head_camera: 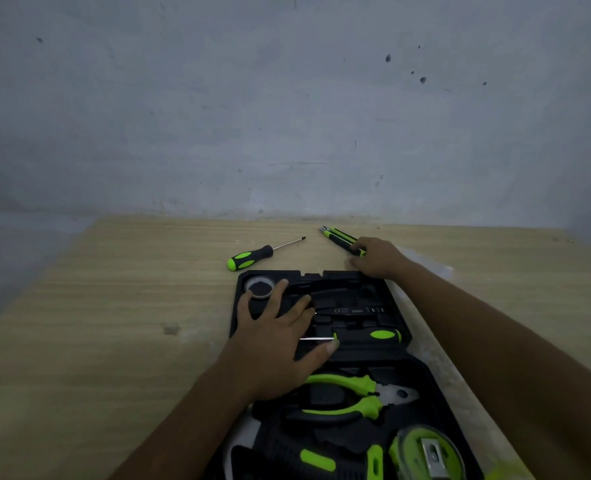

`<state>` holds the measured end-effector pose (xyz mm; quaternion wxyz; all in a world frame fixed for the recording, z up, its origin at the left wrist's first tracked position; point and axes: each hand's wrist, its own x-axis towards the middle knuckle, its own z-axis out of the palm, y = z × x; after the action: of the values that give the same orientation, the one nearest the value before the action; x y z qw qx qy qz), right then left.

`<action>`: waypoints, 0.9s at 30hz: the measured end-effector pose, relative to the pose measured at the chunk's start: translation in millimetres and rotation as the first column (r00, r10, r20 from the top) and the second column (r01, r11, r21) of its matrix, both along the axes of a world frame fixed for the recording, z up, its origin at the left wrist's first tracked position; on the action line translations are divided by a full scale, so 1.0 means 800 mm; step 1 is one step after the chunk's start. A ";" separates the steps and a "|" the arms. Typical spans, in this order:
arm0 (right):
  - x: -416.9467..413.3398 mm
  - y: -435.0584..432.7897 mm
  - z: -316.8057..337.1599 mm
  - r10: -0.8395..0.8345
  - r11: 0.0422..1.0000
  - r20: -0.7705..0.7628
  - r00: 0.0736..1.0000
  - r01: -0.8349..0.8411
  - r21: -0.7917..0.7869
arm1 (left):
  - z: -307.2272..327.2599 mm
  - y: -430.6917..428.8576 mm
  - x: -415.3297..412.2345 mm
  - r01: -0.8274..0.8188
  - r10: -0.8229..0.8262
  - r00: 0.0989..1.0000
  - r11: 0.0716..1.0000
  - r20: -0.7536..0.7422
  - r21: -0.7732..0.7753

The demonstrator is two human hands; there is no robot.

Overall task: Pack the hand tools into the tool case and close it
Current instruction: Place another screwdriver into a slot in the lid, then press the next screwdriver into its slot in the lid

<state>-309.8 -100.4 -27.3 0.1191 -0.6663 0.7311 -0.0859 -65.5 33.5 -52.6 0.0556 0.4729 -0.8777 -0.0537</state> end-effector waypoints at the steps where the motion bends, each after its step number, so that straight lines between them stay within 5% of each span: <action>1: 0.000 -0.003 0.001 -0.017 1.000 0.007 1.000 0.017 -0.007 | 0.000 -0.001 0.000 -0.002 0.002 1.000 1.000 0.003 0.000; 11: -0.004 0.004 0.012 -0.083 0.995 -0.089 0.993 0.087 0.044 | 0.003 0.000 0.000 -0.054 0.054 0.998 0.999 -0.033 0.009; 20: -0.032 0.072 0.044 0.168 0.974 0.049 0.985 -0.158 -0.163 | 0.011 0.004 0.004 -0.142 0.152 0.983 0.985 -0.098 0.100; 27: -0.029 0.129 0.042 0.396 0.917 0.029 0.918 -0.393 -0.062 | 0.007 0.002 0.005 -0.163 0.167 0.972 0.986 -0.164 0.035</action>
<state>-333.3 2.4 6.3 0.1306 -0.8010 0.5767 -0.0936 -61.5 34.9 -47.0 0.1276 0.5387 -0.8271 -0.0976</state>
